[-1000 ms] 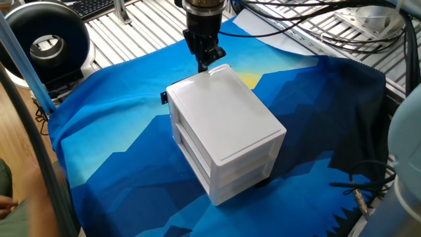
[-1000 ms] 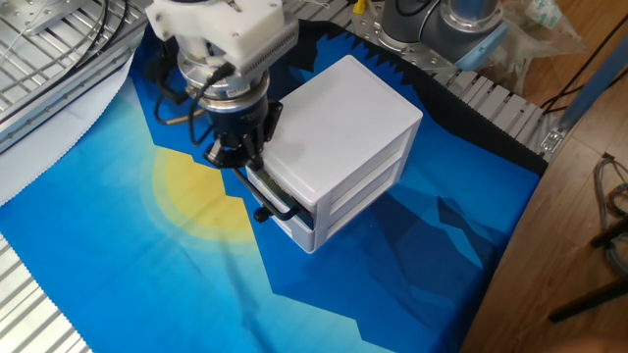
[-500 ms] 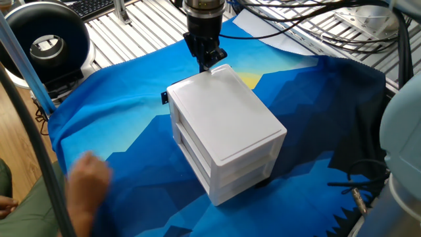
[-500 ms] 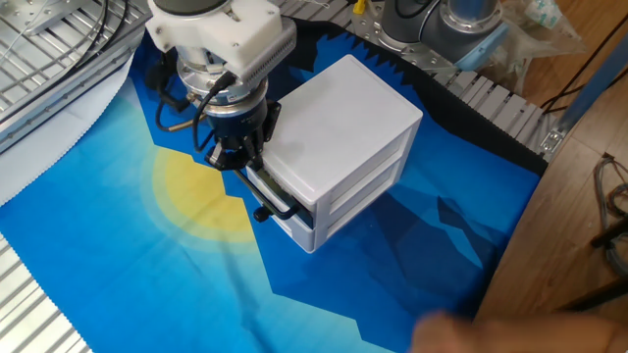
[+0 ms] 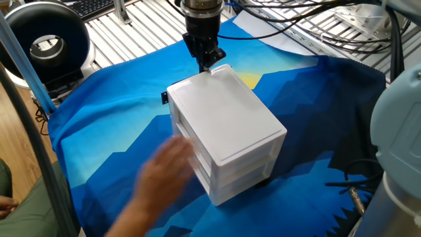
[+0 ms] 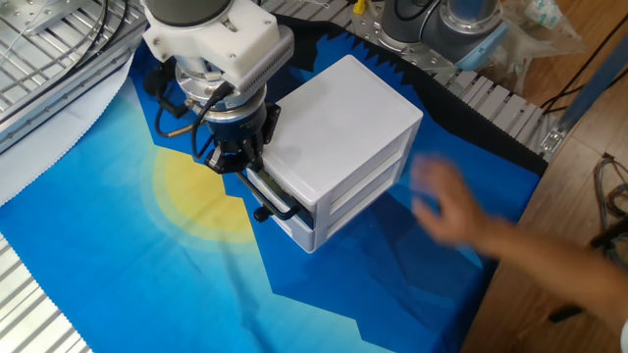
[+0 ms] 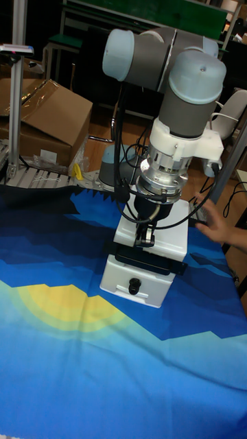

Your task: Take something out of a drawer

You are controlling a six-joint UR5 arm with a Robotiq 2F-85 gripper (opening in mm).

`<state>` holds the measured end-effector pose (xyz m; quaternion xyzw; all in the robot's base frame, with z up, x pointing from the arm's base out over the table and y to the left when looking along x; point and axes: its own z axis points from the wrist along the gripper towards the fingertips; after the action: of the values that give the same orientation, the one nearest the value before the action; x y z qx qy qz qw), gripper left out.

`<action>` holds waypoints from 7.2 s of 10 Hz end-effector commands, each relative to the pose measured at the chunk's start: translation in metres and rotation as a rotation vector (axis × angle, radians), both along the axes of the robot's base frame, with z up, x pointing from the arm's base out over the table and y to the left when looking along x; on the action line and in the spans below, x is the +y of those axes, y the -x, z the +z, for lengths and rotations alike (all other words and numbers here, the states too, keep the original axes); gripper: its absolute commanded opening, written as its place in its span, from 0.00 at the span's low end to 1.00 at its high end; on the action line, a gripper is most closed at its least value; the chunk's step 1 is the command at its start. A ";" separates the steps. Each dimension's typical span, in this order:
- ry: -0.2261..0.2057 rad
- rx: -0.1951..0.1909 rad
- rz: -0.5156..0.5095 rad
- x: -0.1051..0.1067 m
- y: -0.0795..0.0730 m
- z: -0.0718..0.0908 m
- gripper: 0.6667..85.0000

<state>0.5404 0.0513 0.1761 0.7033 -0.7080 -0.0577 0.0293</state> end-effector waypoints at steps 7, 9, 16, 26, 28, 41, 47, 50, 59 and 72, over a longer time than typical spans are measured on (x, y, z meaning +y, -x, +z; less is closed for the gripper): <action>-0.016 0.001 -0.063 0.008 -0.003 0.004 0.00; -0.012 -0.003 -0.071 0.007 -0.004 0.003 0.00; 0.019 -0.006 -0.105 -0.003 -0.003 0.001 0.00; 0.037 -0.027 -0.199 -0.005 -0.002 0.023 0.00; 0.030 -0.062 -0.249 -0.003 -0.012 0.022 0.00; -0.003 -0.042 -0.229 0.007 -0.024 -0.001 0.00; -0.006 0.019 -0.207 0.007 -0.005 -0.013 0.00; -0.016 0.039 -0.212 0.009 0.001 -0.016 0.00; -0.017 -0.001 -0.183 0.004 -0.022 -0.015 0.00; 0.026 -0.007 -0.250 0.006 -0.026 -0.012 0.00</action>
<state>0.5709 0.0473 0.1674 0.6210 -0.7815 -0.0485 0.0349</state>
